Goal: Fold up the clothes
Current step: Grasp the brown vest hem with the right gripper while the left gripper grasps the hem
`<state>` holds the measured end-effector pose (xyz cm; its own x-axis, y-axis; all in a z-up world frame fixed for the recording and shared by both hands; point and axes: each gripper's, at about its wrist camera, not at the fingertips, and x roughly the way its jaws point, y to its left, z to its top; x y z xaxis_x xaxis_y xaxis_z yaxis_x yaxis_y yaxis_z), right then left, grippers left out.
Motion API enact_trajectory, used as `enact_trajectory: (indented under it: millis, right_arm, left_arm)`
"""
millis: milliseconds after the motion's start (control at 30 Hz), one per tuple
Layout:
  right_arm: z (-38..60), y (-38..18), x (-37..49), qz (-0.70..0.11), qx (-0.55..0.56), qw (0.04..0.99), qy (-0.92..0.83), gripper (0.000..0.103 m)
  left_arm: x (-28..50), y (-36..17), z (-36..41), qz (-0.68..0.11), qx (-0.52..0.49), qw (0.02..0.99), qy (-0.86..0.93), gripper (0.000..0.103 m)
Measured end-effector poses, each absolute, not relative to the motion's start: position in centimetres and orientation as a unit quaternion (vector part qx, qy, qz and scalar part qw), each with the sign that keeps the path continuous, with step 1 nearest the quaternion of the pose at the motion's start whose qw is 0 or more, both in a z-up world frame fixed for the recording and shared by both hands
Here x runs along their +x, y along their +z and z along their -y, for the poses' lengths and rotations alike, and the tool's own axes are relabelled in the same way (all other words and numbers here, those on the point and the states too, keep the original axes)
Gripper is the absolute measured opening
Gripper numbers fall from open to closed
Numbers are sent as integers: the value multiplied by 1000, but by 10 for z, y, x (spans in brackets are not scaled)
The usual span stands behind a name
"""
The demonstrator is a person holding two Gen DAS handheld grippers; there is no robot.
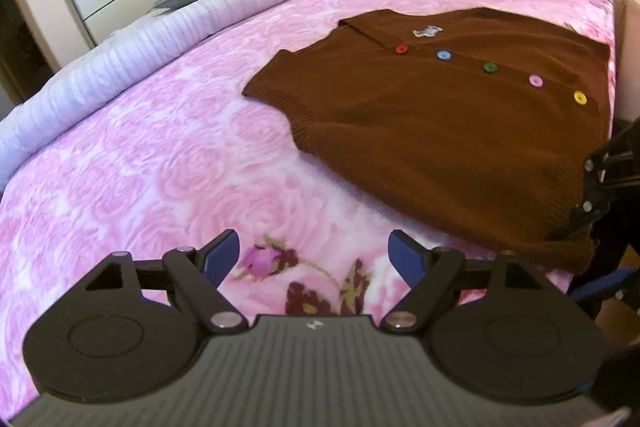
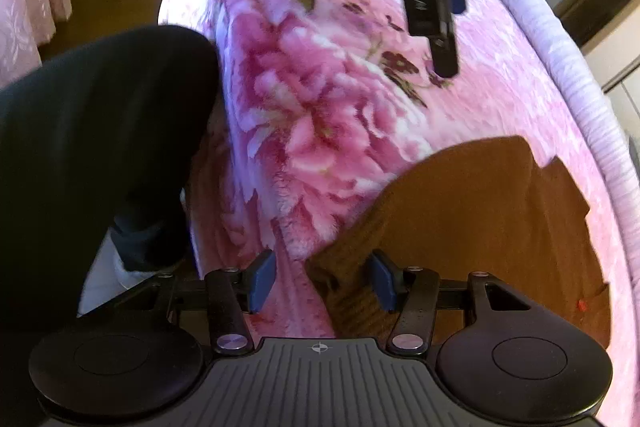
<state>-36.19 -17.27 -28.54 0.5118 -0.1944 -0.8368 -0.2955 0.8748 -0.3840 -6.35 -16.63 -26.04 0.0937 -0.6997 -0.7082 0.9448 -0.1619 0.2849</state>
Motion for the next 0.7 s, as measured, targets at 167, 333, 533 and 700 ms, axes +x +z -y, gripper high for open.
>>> enact_trajectory:
  millis: [167,333,533,700]
  right_arm:
    - [196,-266,-364,-488,-174,855,18,10]
    - [231,-228,-371,-461,-73,884,6,6]
    - [244,-195,-382,-436,-51,898,-7,6]
    - [247,-182,-391,-420,-41,907,-9,6]
  left_arm:
    - [-69,-266,170,-105,426,600,-669,79]
    - [-79,-274,187,-29,466,556,-688,79]
    - [-94,-314,224,148,569,465,-662,76]
    - [-95,-339,256,212,616,397,-647,63]
